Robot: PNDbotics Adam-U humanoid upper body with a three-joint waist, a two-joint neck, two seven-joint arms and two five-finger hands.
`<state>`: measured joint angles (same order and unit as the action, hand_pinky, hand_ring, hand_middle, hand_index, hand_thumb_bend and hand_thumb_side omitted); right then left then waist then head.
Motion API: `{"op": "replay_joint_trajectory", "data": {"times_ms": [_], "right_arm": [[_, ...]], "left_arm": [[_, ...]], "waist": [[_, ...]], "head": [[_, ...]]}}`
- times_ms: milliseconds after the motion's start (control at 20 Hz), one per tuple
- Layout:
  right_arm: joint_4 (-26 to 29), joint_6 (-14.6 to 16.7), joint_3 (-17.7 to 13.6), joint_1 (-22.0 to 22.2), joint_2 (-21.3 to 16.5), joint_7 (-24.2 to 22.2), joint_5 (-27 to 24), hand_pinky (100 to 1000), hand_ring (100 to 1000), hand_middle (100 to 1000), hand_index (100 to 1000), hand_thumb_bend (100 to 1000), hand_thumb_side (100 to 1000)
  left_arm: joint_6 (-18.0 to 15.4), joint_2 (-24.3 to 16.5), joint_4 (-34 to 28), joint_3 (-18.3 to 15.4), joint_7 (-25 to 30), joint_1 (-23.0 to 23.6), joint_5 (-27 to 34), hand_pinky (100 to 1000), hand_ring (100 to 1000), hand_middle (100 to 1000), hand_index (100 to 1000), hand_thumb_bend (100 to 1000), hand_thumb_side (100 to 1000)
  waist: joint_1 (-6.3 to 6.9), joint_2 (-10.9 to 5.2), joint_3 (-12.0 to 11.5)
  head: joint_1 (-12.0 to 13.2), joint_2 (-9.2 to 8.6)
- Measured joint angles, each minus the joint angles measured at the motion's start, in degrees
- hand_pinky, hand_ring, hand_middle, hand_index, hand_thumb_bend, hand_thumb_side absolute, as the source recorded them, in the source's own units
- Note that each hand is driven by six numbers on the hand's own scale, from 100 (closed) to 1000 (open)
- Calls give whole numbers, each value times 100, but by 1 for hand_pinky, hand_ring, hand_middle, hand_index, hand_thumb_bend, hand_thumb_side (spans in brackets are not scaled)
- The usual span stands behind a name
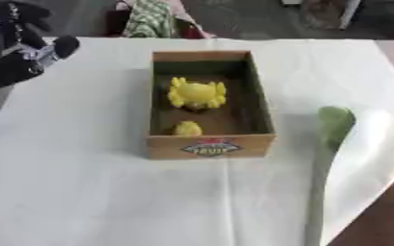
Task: Pick up objects on the table and place them in the box.
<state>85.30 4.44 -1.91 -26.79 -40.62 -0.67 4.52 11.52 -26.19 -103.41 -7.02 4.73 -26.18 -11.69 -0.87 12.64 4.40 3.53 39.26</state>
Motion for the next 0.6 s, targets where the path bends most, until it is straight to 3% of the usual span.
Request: {"op": "replay_joint_trajectory", "data": {"times_ms": [50, 100, 150, 600], "right_arm": [[-19, 15, 6, -1, 0, -16, 9, 747, 816, 787, 816, 100, 100], [-40, 23, 18, -3, -3, -28, 18, 790, 863, 836, 840, 189, 173], [-80, 32, 45, -12, -33, -59, 42, 799, 869, 844, 841, 202, 190], [-703, 247, 836, -512, -193, -797, 765, 817, 881, 856, 844, 222, 219]], "left_arm": [[2, 0, 0, 28, -101, 2, 29, 615, 483, 558, 728, 829, 547], [4, 0, 0, 54, -192, 7, 59, 614, 480, 555, 727, 819, 546], [10, 5, 2, 66, -269, 50, 88, 613, 480, 555, 727, 819, 545], [34, 155, -17, 61, -453, 434, 212, 613, 480, 555, 727, 816, 547]], "waist": [[0, 0, 2], [-4, 0, -1], [-11, 1, -29], [-33, 0, -99]], "head": [[0, 0], [-5, 0], [-18, -1], [-69, -1]]}}
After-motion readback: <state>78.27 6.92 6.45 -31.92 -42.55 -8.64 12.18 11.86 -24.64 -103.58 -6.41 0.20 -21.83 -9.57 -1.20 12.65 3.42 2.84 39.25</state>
